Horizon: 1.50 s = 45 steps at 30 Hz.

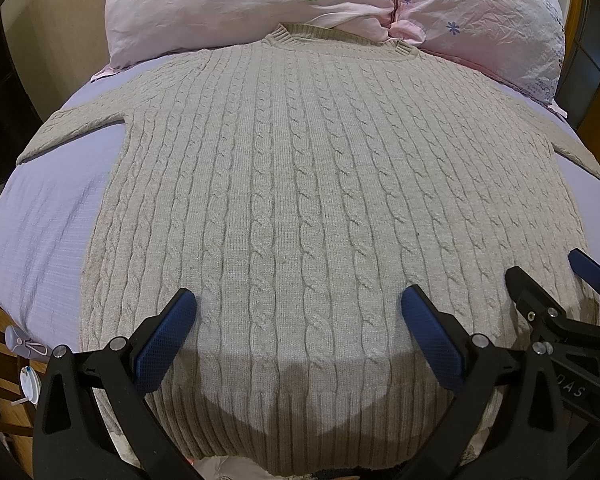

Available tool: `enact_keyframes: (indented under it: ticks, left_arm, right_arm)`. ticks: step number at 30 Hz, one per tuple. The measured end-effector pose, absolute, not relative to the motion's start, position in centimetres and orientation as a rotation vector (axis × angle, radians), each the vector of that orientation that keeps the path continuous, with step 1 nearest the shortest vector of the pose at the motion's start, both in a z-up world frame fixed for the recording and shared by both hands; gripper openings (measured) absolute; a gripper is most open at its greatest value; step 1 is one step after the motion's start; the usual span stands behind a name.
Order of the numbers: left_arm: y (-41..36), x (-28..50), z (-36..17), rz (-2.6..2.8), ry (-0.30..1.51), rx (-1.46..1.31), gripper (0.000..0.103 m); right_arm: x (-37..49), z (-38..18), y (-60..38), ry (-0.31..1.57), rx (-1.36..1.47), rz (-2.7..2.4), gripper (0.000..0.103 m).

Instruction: Fold small clothes

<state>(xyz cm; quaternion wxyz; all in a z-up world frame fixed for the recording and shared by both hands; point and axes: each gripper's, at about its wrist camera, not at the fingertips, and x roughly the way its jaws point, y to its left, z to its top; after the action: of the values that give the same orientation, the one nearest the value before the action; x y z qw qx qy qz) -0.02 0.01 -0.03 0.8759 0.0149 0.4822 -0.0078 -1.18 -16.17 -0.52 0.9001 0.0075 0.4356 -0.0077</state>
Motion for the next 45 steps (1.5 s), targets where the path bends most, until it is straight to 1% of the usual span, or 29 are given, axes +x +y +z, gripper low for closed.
enact_keyframes:
  ticks: [16, 21, 23, 25, 27, 28, 30, 31, 32, 33, 34, 35, 36, 38, 42, 43, 44, 45]
  left_arm:
    - [-0.2, 0.5, -0.2, -0.039, 1.047, 0.052, 0.102]
    - [0.0, 1.2, -0.1, -0.08, 1.03, 0.07, 0.102]
    - [0.4, 1.4, 0.1, -0.122, 1.028, 0.063, 0.102]
    - [1.6, 2.0, 0.9, -0.175, 1.008, -0.003, 0.102]
    - [3.4, 2.5, 2.0, -0.189, 0.944, -0.076, 0.102]
    - [4.7, 2.7, 2.9, -0.191, 0.873, -0.115, 0.102]
    - [6.5, 3.0, 4.1, -0.184, 0.778, -0.15, 0.102]
    - [7.5, 3.2, 4.6, -0.187, 0.733, -0.171, 0.102]
    - [8.4, 3.5, 4.9, -0.196, 0.706, -0.192, 0.102]
    - [9.2, 4.0, 5.1, -0.204, 0.687, -0.215, 0.102]
    - [10.2, 4.4, 5.2, -0.206, 0.666, -0.244, 0.102]
    - [11.0, 4.8, 5.3, -0.205, 0.65, -0.266, 0.102]
    - [11.8, 5.2, 5.3, -0.201, 0.638, -0.285, 0.102]
    - [13.2, 5.7, 5.3, -0.185, 0.628, -0.326, 0.102]
    - [16.2, 7.0, 5.0, -0.117, 0.622, -0.423, 0.102]
    - [17.3, 7.3, 4.9, -0.08, 0.625, -0.448, 0.102]
    - [18.1, 7.4, 4.9, -0.052, 0.622, -0.465, 0.102]
    - [19.1, 7.5, 4.9, -0.022, 0.612, -0.481, 0.102]
  right_arm:
    - [-1.2, -0.5, -16.2, 0.879, -0.005, 0.011, 0.101]
    - [-1.6, -0.6, -17.2, 0.788, -0.052, 0.137, 0.101]
    - [-1.0, 0.4, -19.7, 0.775, 0.0, 0.124, 0.101]
    - [-0.3, 2.3, -23.1, 0.722, 0.073, 0.054, 0.101]
    - [0.5, 5.3, -29.9, 0.619, 0.2, -0.084, 0.101]
    - [0.9, 6.1, -32.4, 0.59, 0.248, -0.131, 0.101]
    - [2.5, 7.5, -40.5, 0.55, 0.402, -0.272, 0.094]
    - [3.1, 7.5, -43.0, 0.548, 0.454, -0.31, 0.082]
    - [4.3, 7.2, -47.7, 0.56, 0.571, -0.383, 0.068]
    - [5.1, 6.6, -50.5, 0.572, 0.654, -0.416, 0.06]
    - [5.9, 5.7, -53.6, 0.587, 0.758, -0.447, 0.05]
    - [6.4, 5.0, -55.3, 0.595, 0.821, -0.46, 0.045]
    - [7.2, 3.9, -57.8, 0.608, 0.916, -0.482, 0.043]
    - [8.2, 2.3, -60.2, 0.626, 1.013, -0.511, 0.04]
    - [9.5, 0.0, -62.3, 0.65, 1.101, -0.541, 0.037]
    - [9.6, -0.4, -62.4, 0.638, 1.119, -0.558, 0.032]
    - [9.4, -0.6, -62.4, 0.625, 1.121, -0.577, 0.029]
    - [9.2, -0.8, -62.5, 0.611, 1.124, -0.585, 0.028]
